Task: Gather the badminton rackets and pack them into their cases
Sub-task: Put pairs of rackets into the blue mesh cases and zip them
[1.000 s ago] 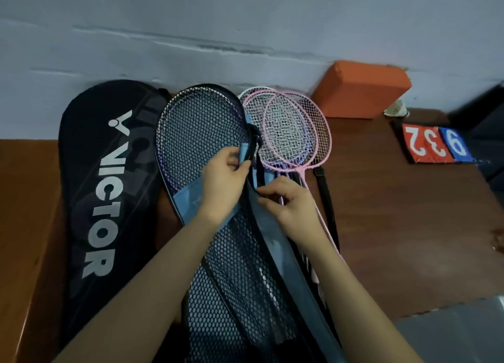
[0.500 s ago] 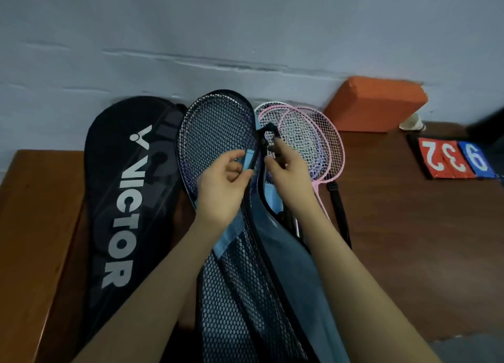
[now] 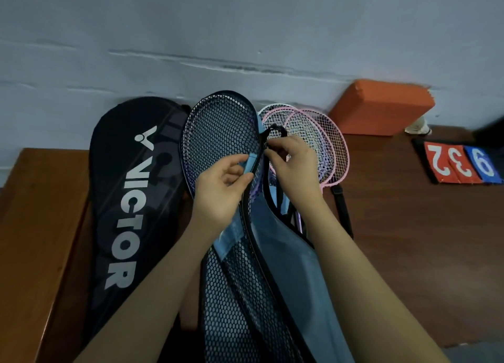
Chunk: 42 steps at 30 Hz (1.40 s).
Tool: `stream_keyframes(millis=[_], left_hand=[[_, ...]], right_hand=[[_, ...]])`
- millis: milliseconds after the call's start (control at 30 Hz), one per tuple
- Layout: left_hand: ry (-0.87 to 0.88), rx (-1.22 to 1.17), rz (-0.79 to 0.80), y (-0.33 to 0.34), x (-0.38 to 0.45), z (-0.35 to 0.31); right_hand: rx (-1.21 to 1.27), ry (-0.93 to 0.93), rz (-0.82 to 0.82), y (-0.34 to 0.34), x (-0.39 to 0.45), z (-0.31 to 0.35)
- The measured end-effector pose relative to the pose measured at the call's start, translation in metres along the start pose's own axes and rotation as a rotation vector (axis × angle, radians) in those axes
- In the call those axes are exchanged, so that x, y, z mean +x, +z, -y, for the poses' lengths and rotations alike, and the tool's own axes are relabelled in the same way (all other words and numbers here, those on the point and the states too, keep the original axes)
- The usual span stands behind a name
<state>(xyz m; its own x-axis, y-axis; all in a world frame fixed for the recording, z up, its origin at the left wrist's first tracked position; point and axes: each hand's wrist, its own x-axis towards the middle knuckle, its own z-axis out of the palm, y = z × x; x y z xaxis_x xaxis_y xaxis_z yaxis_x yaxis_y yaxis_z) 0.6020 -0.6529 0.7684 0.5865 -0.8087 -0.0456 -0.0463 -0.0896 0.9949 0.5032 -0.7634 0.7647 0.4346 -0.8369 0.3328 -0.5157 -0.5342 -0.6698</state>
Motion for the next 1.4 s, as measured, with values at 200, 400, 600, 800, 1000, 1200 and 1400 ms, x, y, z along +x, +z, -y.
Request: stream_keyframes(millis=[200, 400, 600, 800, 1000, 1200, 1400], left_hand=[[0.017, 0.069, -0.012, 0.007, 0.002, 0.004], [0.231, 0.467, 0.151, 0.010, 0.003, 0.016], [0.412, 0.778, 0.379, 0.018, -0.017, 0.039], [0.446, 0.799, 0.421, 0.033, -0.039, 0.042], [0.441, 0.809, 0.530, 0.034, -0.038, 0.038], [0.332, 0.717, 0.308, 0.037, -0.040, 0.054], [0.210, 0.581, 0.196, 0.053, -0.032, 0.069]], right_hand=[[-0.141, -0.102, 0.026, -0.005, -0.015, -0.010], [-0.170, -0.164, 0.130, -0.022, -0.063, -0.024], [-0.013, -0.092, 0.192, -0.043, -0.105, -0.034], [0.053, -0.071, 0.229, -0.068, -0.118, -0.038], [0.082, -0.062, 0.241, -0.079, -0.129, -0.043], [0.127, 0.095, 0.332, -0.086, -0.142, -0.050], [0.094, 0.215, 0.328, -0.102, -0.164, -0.059]])
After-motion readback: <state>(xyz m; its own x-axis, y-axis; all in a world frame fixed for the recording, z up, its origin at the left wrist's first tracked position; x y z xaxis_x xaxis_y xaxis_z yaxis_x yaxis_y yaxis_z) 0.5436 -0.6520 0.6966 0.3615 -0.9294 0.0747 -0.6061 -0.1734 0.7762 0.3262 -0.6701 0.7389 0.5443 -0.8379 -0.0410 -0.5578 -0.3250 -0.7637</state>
